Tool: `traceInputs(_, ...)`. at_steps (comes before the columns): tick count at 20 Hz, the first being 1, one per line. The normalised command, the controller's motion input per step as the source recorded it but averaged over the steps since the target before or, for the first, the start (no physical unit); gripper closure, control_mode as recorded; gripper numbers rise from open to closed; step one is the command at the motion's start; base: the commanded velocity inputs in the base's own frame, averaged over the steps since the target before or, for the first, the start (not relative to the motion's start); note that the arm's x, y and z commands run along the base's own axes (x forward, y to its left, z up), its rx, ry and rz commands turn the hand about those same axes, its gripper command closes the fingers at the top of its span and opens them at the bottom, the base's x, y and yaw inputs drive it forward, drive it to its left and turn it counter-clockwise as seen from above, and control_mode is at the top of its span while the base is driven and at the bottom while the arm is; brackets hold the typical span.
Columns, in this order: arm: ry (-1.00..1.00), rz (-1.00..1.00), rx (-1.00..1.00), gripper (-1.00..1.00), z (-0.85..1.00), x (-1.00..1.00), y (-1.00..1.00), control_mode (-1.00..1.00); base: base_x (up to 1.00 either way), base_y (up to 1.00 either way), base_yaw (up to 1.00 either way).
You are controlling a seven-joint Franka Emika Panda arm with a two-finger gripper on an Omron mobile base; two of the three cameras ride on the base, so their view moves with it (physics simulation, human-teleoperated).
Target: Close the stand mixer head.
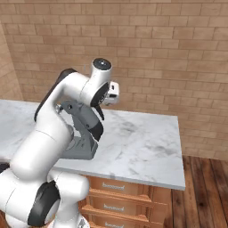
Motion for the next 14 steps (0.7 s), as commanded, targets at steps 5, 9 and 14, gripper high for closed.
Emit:
traceInputs(5,-0.08,0.41,0.01,-1.0,-0.37,0.83,-0.02,-1.0,0.0,0.0,0.0)
traceInputs(9,0.0,0.49,-0.01,-1.0,-0.49,0.67,0.07,-1.0,0.0,0.0,0.0)
traceInputs(14,-0.08,0.47,-0.07,-1.0,-0.97,0.19,0.92,-1.0,0.0,0.0,0.0)
